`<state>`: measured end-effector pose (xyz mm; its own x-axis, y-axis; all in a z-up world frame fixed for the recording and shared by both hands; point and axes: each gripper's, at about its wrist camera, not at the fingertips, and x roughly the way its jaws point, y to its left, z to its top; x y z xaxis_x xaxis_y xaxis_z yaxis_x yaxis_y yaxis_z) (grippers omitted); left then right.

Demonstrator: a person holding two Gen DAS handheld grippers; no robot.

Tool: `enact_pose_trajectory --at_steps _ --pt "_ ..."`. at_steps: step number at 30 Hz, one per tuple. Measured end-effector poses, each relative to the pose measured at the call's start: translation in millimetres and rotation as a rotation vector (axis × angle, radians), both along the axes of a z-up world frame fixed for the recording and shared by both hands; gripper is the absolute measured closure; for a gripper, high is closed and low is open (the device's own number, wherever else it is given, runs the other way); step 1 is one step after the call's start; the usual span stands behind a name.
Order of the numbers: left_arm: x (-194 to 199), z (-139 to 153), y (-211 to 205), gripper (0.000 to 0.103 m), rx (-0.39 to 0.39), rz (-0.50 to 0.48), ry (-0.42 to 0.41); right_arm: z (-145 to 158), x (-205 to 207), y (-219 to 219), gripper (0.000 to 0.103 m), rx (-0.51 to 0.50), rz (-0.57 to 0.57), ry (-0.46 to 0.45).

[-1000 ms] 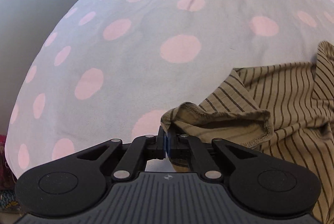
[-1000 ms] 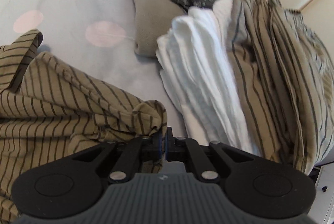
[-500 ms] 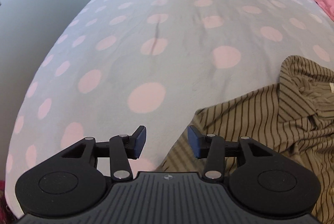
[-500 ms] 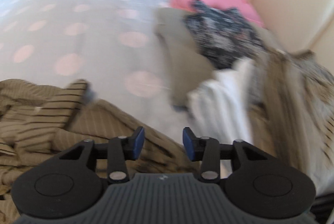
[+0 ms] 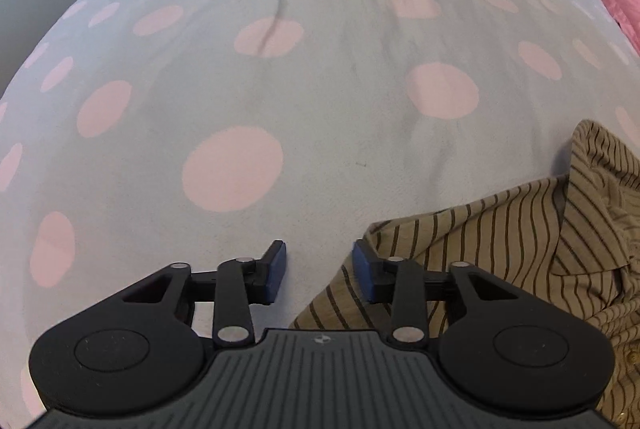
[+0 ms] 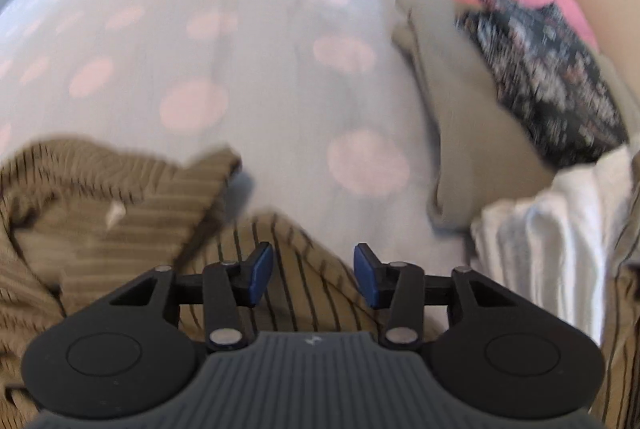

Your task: Fold clothes

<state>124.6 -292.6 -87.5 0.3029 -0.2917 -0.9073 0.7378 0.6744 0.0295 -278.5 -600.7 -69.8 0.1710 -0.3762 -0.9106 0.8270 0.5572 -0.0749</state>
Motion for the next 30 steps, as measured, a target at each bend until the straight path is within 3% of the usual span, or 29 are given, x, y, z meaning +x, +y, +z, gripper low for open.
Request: enact_pose_trajectory --at_steps 1,3,4,10,13,17,19,21,22,28,29,30 --pt "-0.6 -2.7 -1.1 0.083 0.007 -0.001 0.002 -5.3 -1.2 0.2 0.078 0.017 0.001 0.029" --pt "-1.1 -1.9 0.0 0.101 -0.007 0.020 -0.001 -10.2 -5.5 0.8 0.097 0.025 -0.009 0.059" --pt "-0.9 0.4 0.6 0.103 -0.015 0.031 -0.009 -11.6 -8.1 1.0 0.099 0.023 -0.016 0.070" --pt "-5.6 38.7 7.5 0.103 -0.094 0.064 -0.129 5.9 -22.3 -2.7 0.101 -0.028 -0.109 0.031" --pt "-3.9 48.7 15.9 0.103 -0.117 0.072 -0.122 11.1 -23.4 -2.4 0.101 -0.031 -0.134 0.054" --pt "-3.4 37.2 17.9 0.103 -0.094 0.031 -0.045 5.8 -26.0 2.7 0.101 0.008 -0.139 0.130" --pt "-4.4 26.2 19.3 0.089 -0.078 0.038 -0.019 0.2 -30.0 5.7 0.101 0.028 -0.133 0.164" --pt "-4.7 17.1 21.3 0.062 -0.073 0.048 0.009 -5.7 -32.3 11.1 0.101 0.048 -0.110 0.186" --pt "-4.9 14.1 21.8 0.061 -0.082 0.051 0.023 -8.5 -32.8 14.4 0.101 0.056 -0.099 0.193" --pt "-9.3 8.0 14.0 0.061 -0.109 0.041 0.064 -12.4 -30.7 28.1 0.101 0.042 -0.057 0.218" --pt "-10.0 5.6 11.7 0.064 -0.097 0.037 0.065 -11.7 -30.3 28.8 0.101 0.041 -0.057 0.218" --pt "-9.7 3.4 10.5 0.078 -0.093 0.036 0.064 -10.8 -29.9 29.2 0.101 0.039 -0.056 0.217"
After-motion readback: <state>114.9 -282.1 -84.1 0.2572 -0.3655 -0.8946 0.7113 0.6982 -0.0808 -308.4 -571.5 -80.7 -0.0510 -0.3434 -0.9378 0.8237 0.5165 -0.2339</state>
